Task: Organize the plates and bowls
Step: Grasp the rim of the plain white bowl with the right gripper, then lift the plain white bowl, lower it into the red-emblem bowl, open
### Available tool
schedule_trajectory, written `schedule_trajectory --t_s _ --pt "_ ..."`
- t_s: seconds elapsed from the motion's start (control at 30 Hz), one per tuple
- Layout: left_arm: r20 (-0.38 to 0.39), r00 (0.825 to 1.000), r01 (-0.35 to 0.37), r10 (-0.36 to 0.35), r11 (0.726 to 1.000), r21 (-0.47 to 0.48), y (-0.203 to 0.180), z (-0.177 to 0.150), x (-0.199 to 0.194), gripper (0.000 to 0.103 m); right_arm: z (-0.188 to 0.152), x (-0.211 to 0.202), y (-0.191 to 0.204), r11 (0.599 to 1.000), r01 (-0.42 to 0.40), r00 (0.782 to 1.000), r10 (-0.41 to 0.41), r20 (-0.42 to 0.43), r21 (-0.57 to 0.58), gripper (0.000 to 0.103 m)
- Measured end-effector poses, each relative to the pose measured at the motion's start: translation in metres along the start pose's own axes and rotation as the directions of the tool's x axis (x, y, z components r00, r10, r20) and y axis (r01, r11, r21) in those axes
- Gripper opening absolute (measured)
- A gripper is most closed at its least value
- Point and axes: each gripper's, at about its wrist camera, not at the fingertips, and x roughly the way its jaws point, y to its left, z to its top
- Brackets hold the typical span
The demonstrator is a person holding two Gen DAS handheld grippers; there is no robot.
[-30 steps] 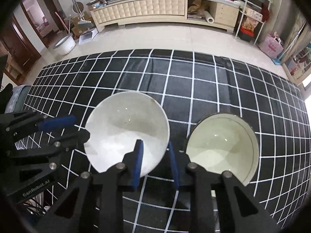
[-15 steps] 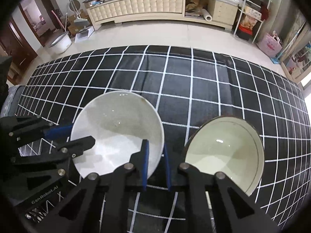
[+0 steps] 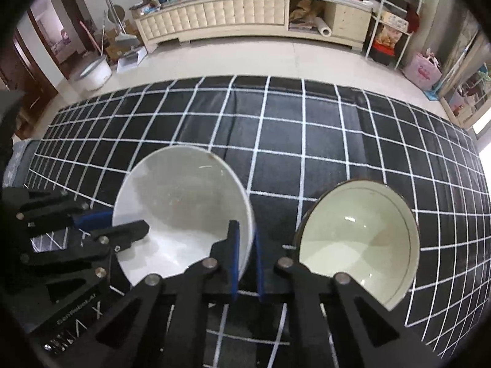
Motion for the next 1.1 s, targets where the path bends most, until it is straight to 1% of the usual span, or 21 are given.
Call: schedule_trajectory --t_s 0.03,0.17,0.33,0.47,0.57,0.73,0.83,1.03,1.1 --pt "0.001 1.000 0.002 -0.002 1.000 0.001 0.000 -0.003 -0.003 0.014 -0.001 -0.004 0.001 1.000 -0.002 1.000 0.002 0.005 0.001 0.011" --pt "0.018 0.999 -0.032 0.031 0.999 0.018 -0.005 -0.014 -0.019 0.014 -0.004 -0.019 0.010 1.000 0.000 1.000 0.000 0.017 -0.002 0.011" --pt "0.046 0.999 -0.023 0.023 1.000 0.001 -0.005 -0.031 -0.050 0.013 -0.009 -0.042 0.017 1.000 -0.028 0.999 0.028 0.026 0.014 0.011" --pt "0.071 0.997 -0.034 0.034 0.999 -0.006 -0.006 -0.047 -0.078 0.013 -0.020 -0.062 0.029 0.999 -0.032 0.998 0.031 0.047 0.023 0.011" --pt "0.084 0.996 -0.039 0.040 0.999 -0.015 -0.009 -0.062 -0.095 0.013 -0.031 -0.076 0.037 0.998 -0.049 0.998 0.047 0.049 0.045 0.011" --pt "0.104 0.993 -0.047 0.049 0.999 -0.018 -0.013 -0.094 -0.122 0.013 -0.056 -0.099 0.055 0.997 -0.056 0.997 0.053 0.061 0.045 0.011" --pt "0.119 0.991 -0.054 0.056 0.998 -0.022 -0.015 -0.114 -0.136 0.013 -0.067 -0.106 0.065 0.997 -0.061 0.996 0.058 0.060 0.047 0.011" --pt "0.110 0.992 -0.051 0.056 0.998 -0.046 -0.015 -0.147 -0.146 0.013 -0.095 -0.114 0.084 0.996 -0.076 0.996 0.074 0.046 0.048 0.011" --pt "0.110 0.992 -0.055 0.061 0.997 -0.053 -0.015 -0.158 -0.147 0.013 -0.103 -0.113 0.086 0.994 -0.093 0.995 0.091 0.036 0.056 0.011"
